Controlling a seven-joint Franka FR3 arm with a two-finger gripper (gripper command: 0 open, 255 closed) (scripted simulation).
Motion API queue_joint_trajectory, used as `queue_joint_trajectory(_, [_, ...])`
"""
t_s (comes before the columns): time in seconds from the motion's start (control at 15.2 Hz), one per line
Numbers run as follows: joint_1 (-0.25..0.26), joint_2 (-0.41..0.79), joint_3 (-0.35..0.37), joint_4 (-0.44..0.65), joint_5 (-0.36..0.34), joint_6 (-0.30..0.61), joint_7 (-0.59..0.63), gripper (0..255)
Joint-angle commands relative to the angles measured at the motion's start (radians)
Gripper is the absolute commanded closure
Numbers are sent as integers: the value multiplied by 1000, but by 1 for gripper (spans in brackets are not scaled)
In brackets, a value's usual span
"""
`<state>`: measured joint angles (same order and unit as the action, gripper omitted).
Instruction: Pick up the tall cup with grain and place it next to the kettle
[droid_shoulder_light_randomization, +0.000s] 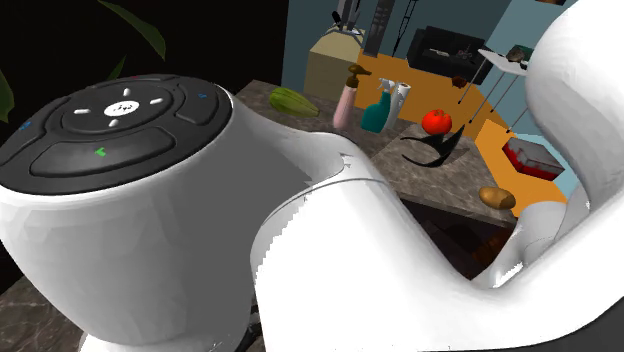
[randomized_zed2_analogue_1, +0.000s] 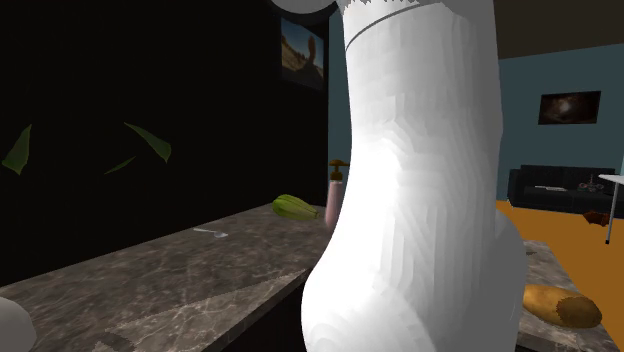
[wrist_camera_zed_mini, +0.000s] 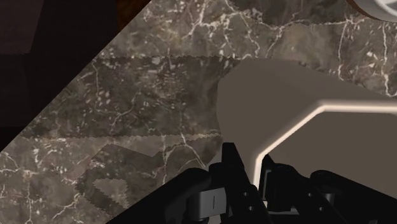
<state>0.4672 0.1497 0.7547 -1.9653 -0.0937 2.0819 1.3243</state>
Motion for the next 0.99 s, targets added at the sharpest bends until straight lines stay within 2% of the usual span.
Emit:
queue_joint_trajectory(0.0, [3,15,-3,-13,-13,25,8,255])
queue_joint_trajectory(0.59, [6,24,-5,-23,-21,42,13,255])
queue_joint_trajectory(0.66, [6,25,-5,-23,-21,42,13,0])
queue_joint_trajectory(0.92, [6,25,-5,-23,-21,42,13,0])
